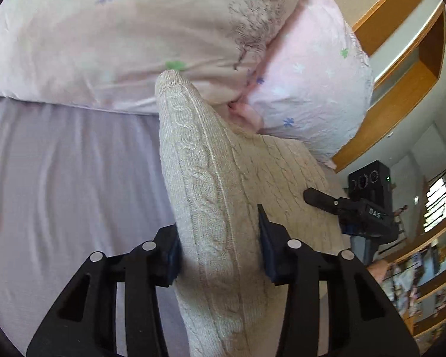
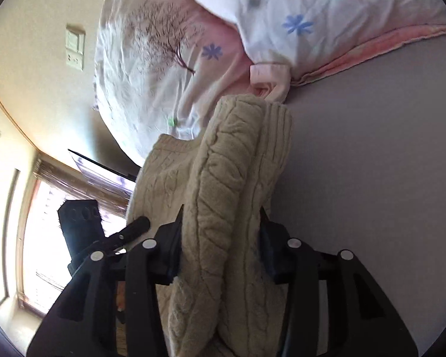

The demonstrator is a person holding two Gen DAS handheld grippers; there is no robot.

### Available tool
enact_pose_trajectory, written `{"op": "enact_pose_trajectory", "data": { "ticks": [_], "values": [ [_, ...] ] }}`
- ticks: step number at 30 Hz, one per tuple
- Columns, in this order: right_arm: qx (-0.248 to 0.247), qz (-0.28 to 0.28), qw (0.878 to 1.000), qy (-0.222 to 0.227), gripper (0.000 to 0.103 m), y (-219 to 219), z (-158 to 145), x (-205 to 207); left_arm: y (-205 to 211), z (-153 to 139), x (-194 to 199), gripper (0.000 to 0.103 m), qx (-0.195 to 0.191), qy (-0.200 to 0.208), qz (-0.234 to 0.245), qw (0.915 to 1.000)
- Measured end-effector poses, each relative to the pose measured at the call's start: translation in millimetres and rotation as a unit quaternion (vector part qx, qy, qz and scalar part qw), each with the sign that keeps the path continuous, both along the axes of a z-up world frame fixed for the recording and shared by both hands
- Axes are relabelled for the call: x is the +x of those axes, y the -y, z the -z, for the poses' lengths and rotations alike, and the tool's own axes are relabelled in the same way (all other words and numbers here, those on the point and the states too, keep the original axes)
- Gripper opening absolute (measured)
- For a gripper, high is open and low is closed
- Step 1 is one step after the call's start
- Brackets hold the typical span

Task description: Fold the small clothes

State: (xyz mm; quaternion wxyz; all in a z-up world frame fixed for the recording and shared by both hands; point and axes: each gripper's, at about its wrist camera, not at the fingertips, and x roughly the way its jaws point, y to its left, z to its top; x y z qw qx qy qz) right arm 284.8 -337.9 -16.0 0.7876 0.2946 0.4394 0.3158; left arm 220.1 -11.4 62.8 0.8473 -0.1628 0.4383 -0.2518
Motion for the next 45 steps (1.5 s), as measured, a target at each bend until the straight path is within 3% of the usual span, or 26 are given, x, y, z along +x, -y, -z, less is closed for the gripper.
{"op": "enact_pose_trajectory", "data": {
  "ticks": [2,4,5,6,10,11,12,13,17,19,21,22,23,25,27,31,35,41,45],
  "values": [
    [-0.058,0.038,0.997,0.014,0.058,-2,-5,-1,-14,4,1,0.050,0.030,-0.004,-0.033,0.9990],
    [-0.034,0.087,0.995,0.038,0.063,19,-13,-16,-30,6,-10,0.052,0.020,-0.008,-0.053,0.9984],
    [-0.006,0.099,0.994,0.048,0.064,28,-18,-25,-40,4,-20,0.059,0.019,0.005,-0.060,0.9980],
    [0.011,0.095,0.994,0.057,0.064,31,-23,-32,-47,1,-28,0.070,0.024,0.019,-0.069,0.9971],
    [-0.036,0.058,0.996,0.060,0.064,-1,-28,-43,-64,0,-61,0.076,0.017,0.029,-0.079,0.9963],
    [-0.055,0.052,0.996,0.047,0.060,-11,-23,-41,-67,1,-67,0.077,0.009,0.024,-0.081,0.9963],
    [-0.069,0.045,0.996,0.037,0.049,-20,-17,-38,-69,4,-73,0.078,0.004,0.022,-0.084,0.9962],
    [-0.087,0.051,0.994,0.031,0.010,-26,-13,-34,-70,7,-78,0.078,0.007,0.019,-0.086,0.9961],
    [-0.076,0.146,0.986,0.010,0.010,0,2,-44,-59,14,-109,0.093,0.046,0.035,-0.090,0.9943],
    [-0.095,0.156,0.983,0.010,0.011,1,4,-50,-49,17,-120,0.096,0.073,0.047,-0.089,0.9923],
    [-0.105,0.161,0.981,0.028,0.016,-3,-3,-62,-38,21,-126,0.098,0.088,0.052,-0.075,0.9919],
    [-0.115,0.171,0.978,0.040,0.026,-3,-9,-71,-32,23,-127,0.100,0.099,0.052,-0.071,0.9912],
    [-0.129,0.185,0.973,0.051,0.054,2,-16,-85,-26,24,-128,0.102,0.110,0.052,-0.070,0.9901],
    [-0.149,0.201,0.965,0.078,0.101,8,-29,-111,-15,25,-131,0.102,0.132,0.063,-0.064,0.9872],
    [-0.161,0.192,0.962,0.106,0.101,11,-36,-142,-5,28,-132,0.102,0.158,0.064,-0.054,0.9838],
    [-0.266,0.166,0.944,0.099,0.101,-6,-33,-170,9,40,-126,0.102,0.202,0.039,-0.038,0.9779],
    [-0.310,0.116,0.940,0.085,0.101,-33,-11,-175,16,48,-124,0.102,0.230,0.033,-0.048,0.9715],
    [-0.356,0.094,0.927,0.066,0.101,-66,12,-171,21,50,-124,0.102,0.258,0.036,-0.057,0.9638],
    [-0.398,0.095,0.910,0.071,0.101,-79,16,-174,21,49,-124,0.102,0.263,0.036,-0.060,0.9623]
  ]
}}
